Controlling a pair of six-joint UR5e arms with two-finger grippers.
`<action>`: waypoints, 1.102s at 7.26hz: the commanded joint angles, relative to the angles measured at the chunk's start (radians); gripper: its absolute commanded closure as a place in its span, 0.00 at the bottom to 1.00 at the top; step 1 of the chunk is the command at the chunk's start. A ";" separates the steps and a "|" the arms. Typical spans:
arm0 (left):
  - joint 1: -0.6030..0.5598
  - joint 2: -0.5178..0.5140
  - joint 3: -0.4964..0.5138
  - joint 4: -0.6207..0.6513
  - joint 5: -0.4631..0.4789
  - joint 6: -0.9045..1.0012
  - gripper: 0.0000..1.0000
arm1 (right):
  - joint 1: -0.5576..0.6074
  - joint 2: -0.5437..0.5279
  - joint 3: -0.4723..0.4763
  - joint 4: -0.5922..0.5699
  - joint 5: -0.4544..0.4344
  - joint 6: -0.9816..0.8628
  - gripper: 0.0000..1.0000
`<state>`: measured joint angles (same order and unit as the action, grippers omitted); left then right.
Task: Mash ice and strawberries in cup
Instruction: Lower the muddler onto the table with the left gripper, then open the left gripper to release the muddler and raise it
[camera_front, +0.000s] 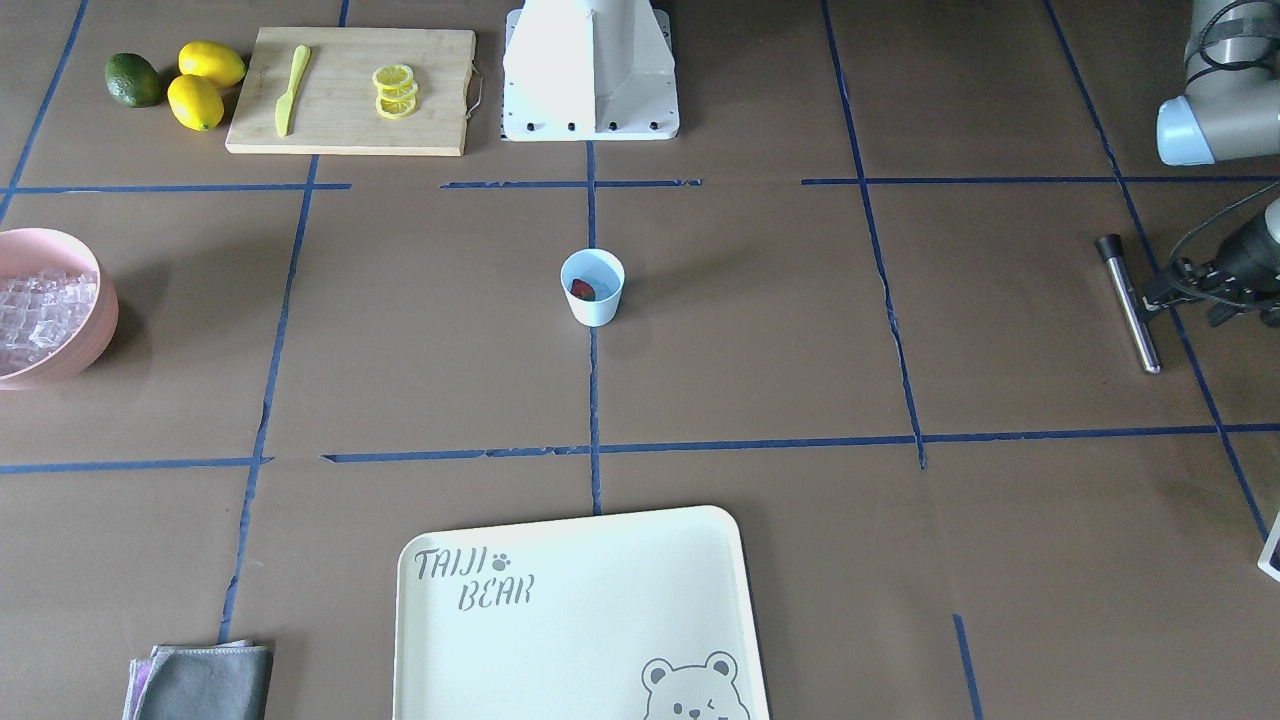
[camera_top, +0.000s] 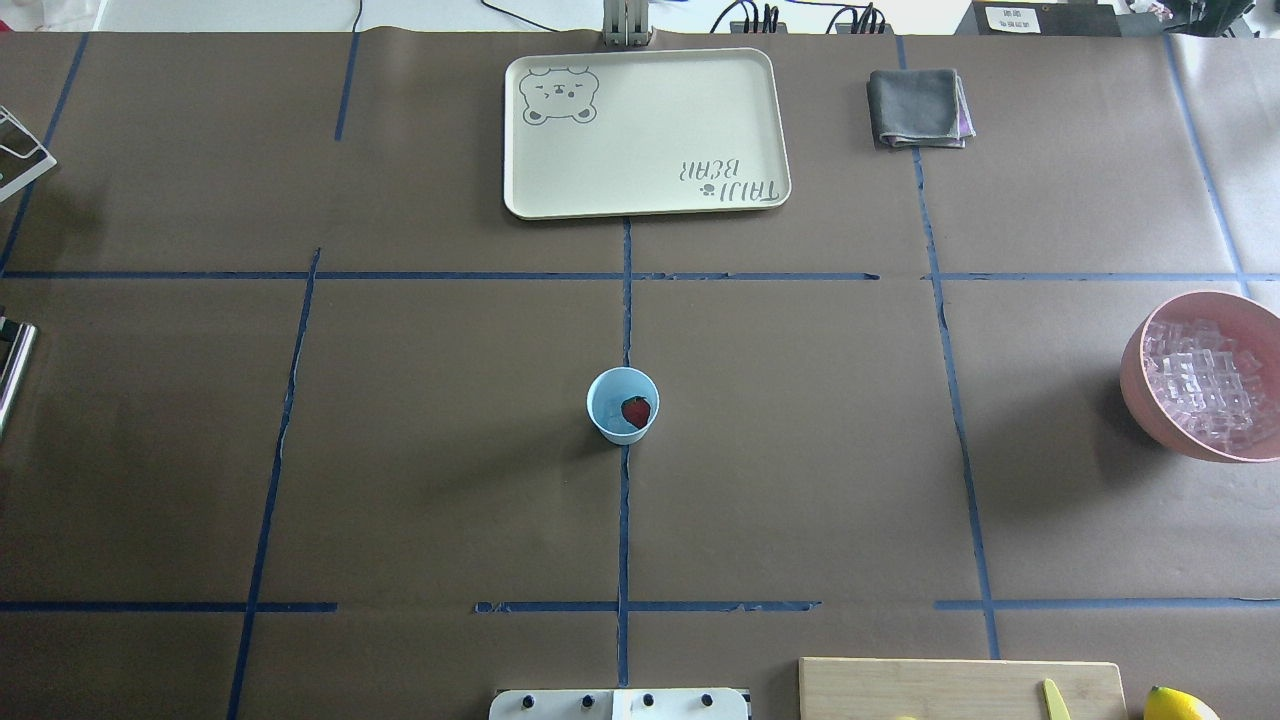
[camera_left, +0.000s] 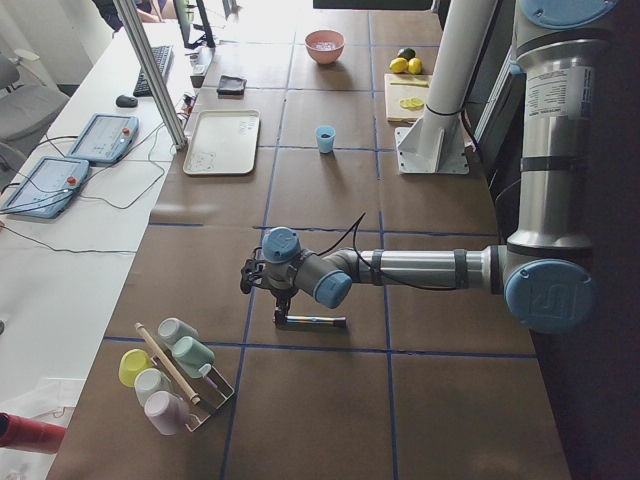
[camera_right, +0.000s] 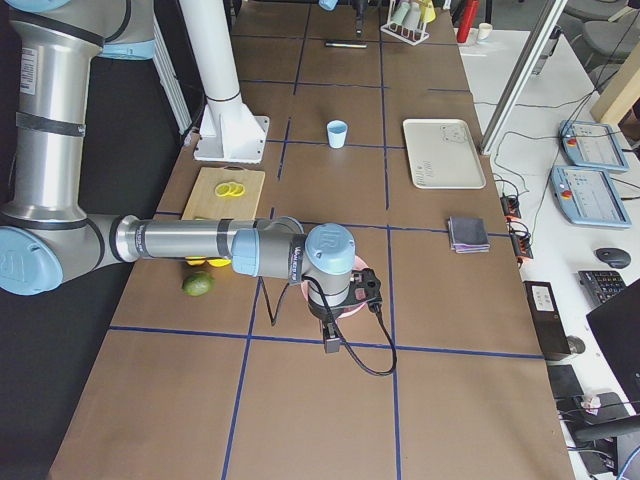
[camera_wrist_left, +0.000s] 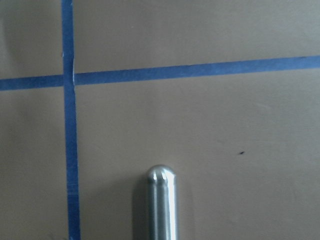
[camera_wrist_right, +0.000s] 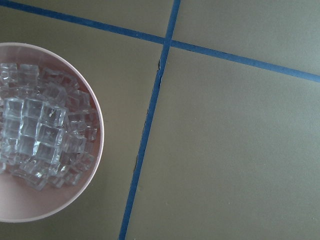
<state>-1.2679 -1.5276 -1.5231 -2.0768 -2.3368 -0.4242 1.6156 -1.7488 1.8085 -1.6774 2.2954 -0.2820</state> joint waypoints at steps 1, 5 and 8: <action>-0.201 -0.008 -0.028 0.245 -0.058 0.321 0.00 | 0.001 0.000 0.002 0.001 0.001 0.001 0.00; -0.350 -0.006 -0.159 0.596 -0.058 0.515 0.00 | 0.000 0.002 0.000 0.001 0.001 0.001 0.00; -0.354 0.014 -0.193 0.589 -0.059 0.501 0.00 | 0.000 0.002 0.000 0.001 0.001 0.001 0.00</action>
<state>-1.6204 -1.5139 -1.6999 -1.4863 -2.3919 0.0808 1.6153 -1.7472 1.8086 -1.6778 2.2964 -0.2807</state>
